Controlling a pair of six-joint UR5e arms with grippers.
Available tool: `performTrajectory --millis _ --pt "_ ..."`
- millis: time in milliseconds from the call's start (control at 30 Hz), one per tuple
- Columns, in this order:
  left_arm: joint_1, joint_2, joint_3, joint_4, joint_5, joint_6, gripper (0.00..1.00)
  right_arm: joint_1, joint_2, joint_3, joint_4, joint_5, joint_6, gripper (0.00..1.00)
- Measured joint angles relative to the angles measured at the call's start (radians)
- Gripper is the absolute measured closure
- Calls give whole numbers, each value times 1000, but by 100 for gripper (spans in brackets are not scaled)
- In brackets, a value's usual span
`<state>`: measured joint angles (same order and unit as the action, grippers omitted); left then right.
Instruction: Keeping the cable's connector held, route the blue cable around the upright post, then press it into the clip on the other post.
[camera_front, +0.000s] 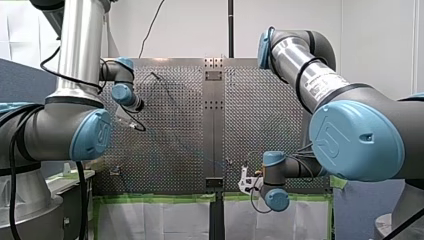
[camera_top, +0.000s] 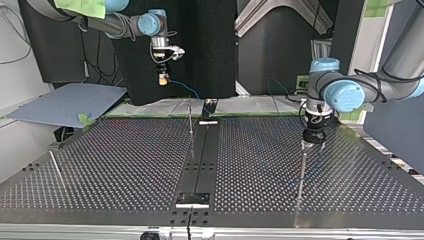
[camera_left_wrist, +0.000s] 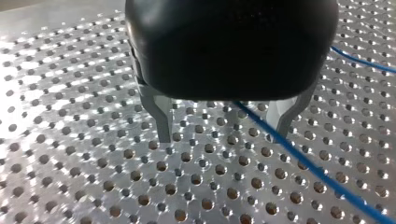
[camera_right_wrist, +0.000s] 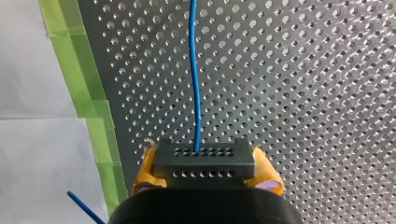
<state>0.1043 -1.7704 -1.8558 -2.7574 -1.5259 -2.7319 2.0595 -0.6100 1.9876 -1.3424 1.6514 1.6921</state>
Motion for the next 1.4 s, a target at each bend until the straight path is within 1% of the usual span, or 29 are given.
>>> performTrajectory --millis 300,533,633,900,1067,1200,1400 --pt "14 65 -47 9 15 -97 0 0 0 0 -1 0 2 100" --pt "13 116 -94 14 48 -174 0 -2 0 -1 -2 0 3 100" --pt "11 136 -117 21 54 -196 0 -2 0 -1 -2 0 5 100" --pt "2 177 -158 27 80 -189 0 -3 0 -2 -2 -1 7 100" --pt "-2 190 -162 26 94 -189 0 -2 0 -2 -4 -2 7 100" --pt "-6 192 -162 26 105 -187 0 -2 0 -2 -6 -12 7 100" --pt "-15 194 -162 25 114 -169 0 5 0 -3 -8 -16 6 100"
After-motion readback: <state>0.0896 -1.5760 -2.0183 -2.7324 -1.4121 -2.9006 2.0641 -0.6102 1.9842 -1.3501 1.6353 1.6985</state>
